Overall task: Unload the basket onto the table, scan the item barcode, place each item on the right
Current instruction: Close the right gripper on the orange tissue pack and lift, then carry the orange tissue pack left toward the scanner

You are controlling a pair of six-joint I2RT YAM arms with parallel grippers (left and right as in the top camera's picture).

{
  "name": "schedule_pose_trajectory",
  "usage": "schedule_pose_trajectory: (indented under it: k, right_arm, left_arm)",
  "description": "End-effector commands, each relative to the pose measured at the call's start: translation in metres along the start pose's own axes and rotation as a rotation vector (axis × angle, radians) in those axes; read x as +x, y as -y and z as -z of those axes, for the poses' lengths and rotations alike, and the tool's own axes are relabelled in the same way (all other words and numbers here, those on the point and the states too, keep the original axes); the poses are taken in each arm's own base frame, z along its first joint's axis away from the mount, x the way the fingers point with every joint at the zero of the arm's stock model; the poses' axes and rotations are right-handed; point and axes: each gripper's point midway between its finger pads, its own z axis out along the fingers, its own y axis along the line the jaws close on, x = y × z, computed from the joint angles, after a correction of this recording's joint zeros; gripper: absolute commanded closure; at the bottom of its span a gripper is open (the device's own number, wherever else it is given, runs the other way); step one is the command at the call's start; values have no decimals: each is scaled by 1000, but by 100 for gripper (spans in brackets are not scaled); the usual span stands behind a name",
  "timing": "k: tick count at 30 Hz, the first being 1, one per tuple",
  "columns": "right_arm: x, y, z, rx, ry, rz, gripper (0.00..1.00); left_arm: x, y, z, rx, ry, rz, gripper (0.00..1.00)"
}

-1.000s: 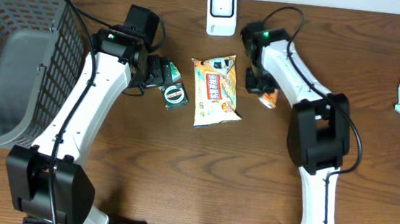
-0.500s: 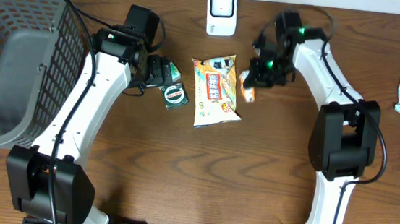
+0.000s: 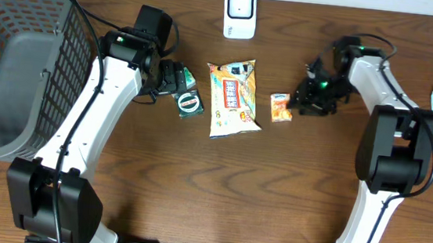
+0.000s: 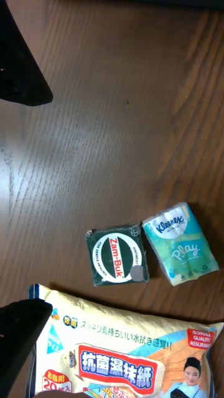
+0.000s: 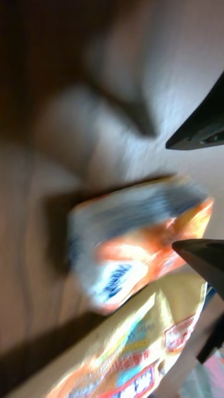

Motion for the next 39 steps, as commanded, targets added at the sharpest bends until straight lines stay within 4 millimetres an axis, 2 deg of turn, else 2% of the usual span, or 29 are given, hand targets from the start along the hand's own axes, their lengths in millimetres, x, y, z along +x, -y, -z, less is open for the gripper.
schedule_pose_trajectory:
  k: [1, 6, 14, 21, 27, 28, 30, 31, 35, 36, 37, 39]
  right_arm:
    - [-7, -2, 14, 32, 19, 9, 58]
    - [-7, -12, 15, 35, 16, 71, 53]
    - [-11, -29, -5, 43, 32, 144, 55]
    - [-14, -14, -19, 93, 59, 96, 52]
    - [0, 2, -38, 102, 22, 75, 52]
    - [2, 3, -38, 107, 17, 71, 57]
    - [4, 3, -37, 101, 9, 63, 78]
    - [4, 2, -36, 90, 7, 60, 82]
    - [4, -13, -28, -3, 11, 55, 85]
    - [3, -23, -21, -61, 15, 87, 94]
    - [3, -32, -16, -108, 18, 126, 99]
    - [5, -49, -5, -207, 32, 196, 99]
  left_arm:
    - [-3, -2, 2, -8, 11, -3, 2]
    - [-3, -2, 2, -8, 11, -3, 2]
    - [-3, -2, 2, -8, 11, -3, 2]
    - [-3, -2, 2, -8, 11, -3, 2]
    - [-3, -2, 2, -8, 11, -3, 2]
    - [-3, -2, 2, -8, 11, -3, 2]
    - [-3, -2, 2, -8, 11, -3, 2]
    - [-3, -2, 2, -8, 11, -3, 3]
    - [-3, -2, 2, -8, 11, -3, 2]
    - [-3, -2, 2, -8, 11, -3, 2]
    - [-3, -2, 2, -8, 11, -3, 2]
    - [-3, -2, 2, -8, 11, -3, 2]
